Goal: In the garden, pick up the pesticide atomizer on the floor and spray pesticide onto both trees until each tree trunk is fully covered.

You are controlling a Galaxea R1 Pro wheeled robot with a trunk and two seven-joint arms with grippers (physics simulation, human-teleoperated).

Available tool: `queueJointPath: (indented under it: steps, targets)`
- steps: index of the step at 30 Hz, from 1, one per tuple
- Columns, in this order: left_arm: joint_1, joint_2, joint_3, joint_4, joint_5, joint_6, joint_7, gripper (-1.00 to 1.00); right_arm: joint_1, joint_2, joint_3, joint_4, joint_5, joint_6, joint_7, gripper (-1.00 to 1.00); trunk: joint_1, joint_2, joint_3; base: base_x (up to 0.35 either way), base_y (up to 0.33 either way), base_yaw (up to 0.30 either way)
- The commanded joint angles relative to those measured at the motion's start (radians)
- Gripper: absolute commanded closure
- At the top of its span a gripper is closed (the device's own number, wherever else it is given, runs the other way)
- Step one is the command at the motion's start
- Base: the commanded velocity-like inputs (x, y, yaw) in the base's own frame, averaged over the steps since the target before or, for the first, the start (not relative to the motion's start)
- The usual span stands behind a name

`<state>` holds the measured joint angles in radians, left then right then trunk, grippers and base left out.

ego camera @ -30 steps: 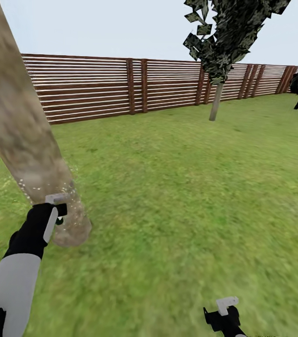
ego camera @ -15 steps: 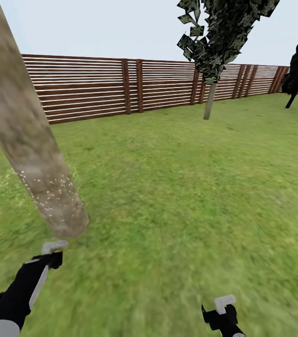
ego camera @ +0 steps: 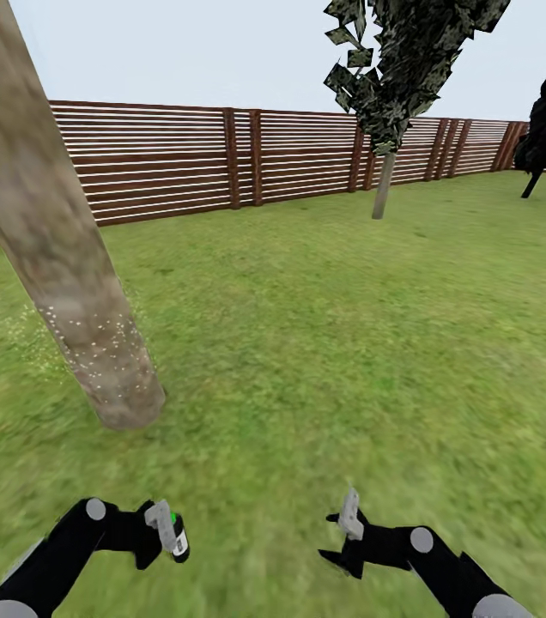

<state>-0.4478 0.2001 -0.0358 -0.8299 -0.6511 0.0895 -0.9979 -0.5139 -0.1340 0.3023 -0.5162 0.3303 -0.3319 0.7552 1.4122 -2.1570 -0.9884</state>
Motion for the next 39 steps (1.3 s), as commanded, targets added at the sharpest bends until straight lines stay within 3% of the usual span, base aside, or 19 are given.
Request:
queueJointPath:
  steps: [1, 3, 4, 5, 7, 10, 12, 14, 16, 20, 24, 28, 31, 33, 36, 39]
  targets:
    - [0.000, -0.024, -0.024, 0.001, -0.005, 0.001, 0.002, 1.00, -0.006, 0.008, 0.001, -0.040, 0.003, 0.004, 0.005, 1.00, 0.000, 0.000, 0.000, 0.000, 0.000, 0.000]
    - [0.000, -0.049, -0.070, 0.005, -0.022, 0.001, 0.003, 1.00, -0.007, 0.017, 0.003, -0.068, 0.003, 0.007, 0.022, 1.00, 0.000, 0.000, 0.000, 0.000, 0.000, 0.000]
    - [-0.001, -0.079, -0.112, 0.006, -0.030, 0.003, 0.004, 1.00, -0.008, 0.035, 0.003, -0.089, 0.005, 0.012, 0.054, 1.00, 0.000, 0.000, 0.000, 0.000, 0.000, 0.000]
    - [-0.001, -0.091, -0.124, 0.004, -0.032, 0.003, 0.004, 1.00, -0.009, 0.043, 0.004, -0.102, 0.005, 0.024, 0.064, 1.00, 0.000, 0.000, 0.000, 0.000, 0.000, 0.000]
    - [-0.001, -0.123, -0.135, 0.002, -0.034, 0.005, 0.005, 1.00, -0.011, 0.061, 0.004, -0.137, 0.006, 0.077, 0.074, 1.00, 0.000, 0.000, 0.000, 0.000, 0.000, 0.000]
    - [-0.005, -0.155, -0.140, 0.000, -0.036, 0.006, 0.005, 1.00, -0.012, 0.082, 0.005, -0.150, 0.006, 0.093, 0.076, 1.00, 0.000, 0.000, 0.000, 0.000, 0.000, 0.000]
    - [-0.021, -0.173, -0.161, 0.001, -0.088, 0.009, 0.019, 1.00, -0.012, 0.099, 0.007, -0.159, 0.013, 0.095, 0.076, 1.00, 0.000, 0.000, 0.000, 0.000, 0.000, 0.000]
    - [-0.026, -0.185, -0.165, 0.001, -0.106, 0.010, 0.030, 1.00, -0.012, 0.121, 0.007, -0.163, 0.058, 0.096, 0.076, 1.00, 0.000, 0.000, 0.000, 0.000, 0.000, 0.000]
    - [-0.031, -0.193, -0.166, 0.002, -0.110, 0.010, 0.033, 1.00, -0.012, 0.135, 0.008, -0.164, 0.085, 0.097, 0.076, 1.00, 0.000, 0.000, 0.000, 0.000, 0.000, 0.000]
    - [-0.032, -0.208, -0.167, 0.002, -0.111, 0.009, 0.048, 1.00, -0.012, 0.141, 0.008, -0.165, 0.090, 0.096, 0.076, 1.00, 0.000, 0.000, 0.000, 0.000, 0.000, 0.000]
    - [-0.032, -0.224, -0.168, 0.013, -0.107, 0.004, 0.128, 1.00, -0.012, 0.159, 0.008, -0.168, 0.090, 0.096, 0.078, 1.00, 0.000, 0.000, 0.000, 0.000, 0.000, 0.000]
    - [-0.032, -0.231, -0.166, 0.015, -0.101, 0.002, 0.130, 1.00, -0.012, 0.162, 0.008, -0.187, 0.090, 0.096, 0.078, 1.00, 0.000, 0.000, 0.000, 0.000, 0.000, 0.000]
    - [-0.031, -0.239, -0.166, 0.036, -0.100, -0.002, 0.128, 1.00, -0.012, 0.162, 0.008, -0.189, 0.091, 0.097, 0.115, 1.00, 0.000, 0.000, 0.000, 0.000, 0.000, 0.000]
    - [-0.031, -0.248, -0.167, 0.042, -0.097, -0.051, 0.126, 1.00, -0.012, 0.162, 0.007, -0.189, 0.092, 0.097, 0.121, 1.00, 0.000, 0.000, 0.000, 0.000, 0.000, 0.000]
    - [-0.031, -0.249, -0.166, 0.043, -0.096, -0.064, 0.124, 1.00, -0.012, 0.162, 0.006, -0.189, 0.093, 0.097, 0.122, 1.00, 0.000, 0.000, 0.000, 0.000, 0.000, 0.000]
    - [-0.030, -0.249, -0.165, 0.043, -0.095, -0.069, 0.088, 1.00, -0.012, 0.162, 0.006, -0.188, 0.093, 0.097, 0.122, 1.00, 0.000, 0.000, 0.000, 0.000, 0.000, 0.000]
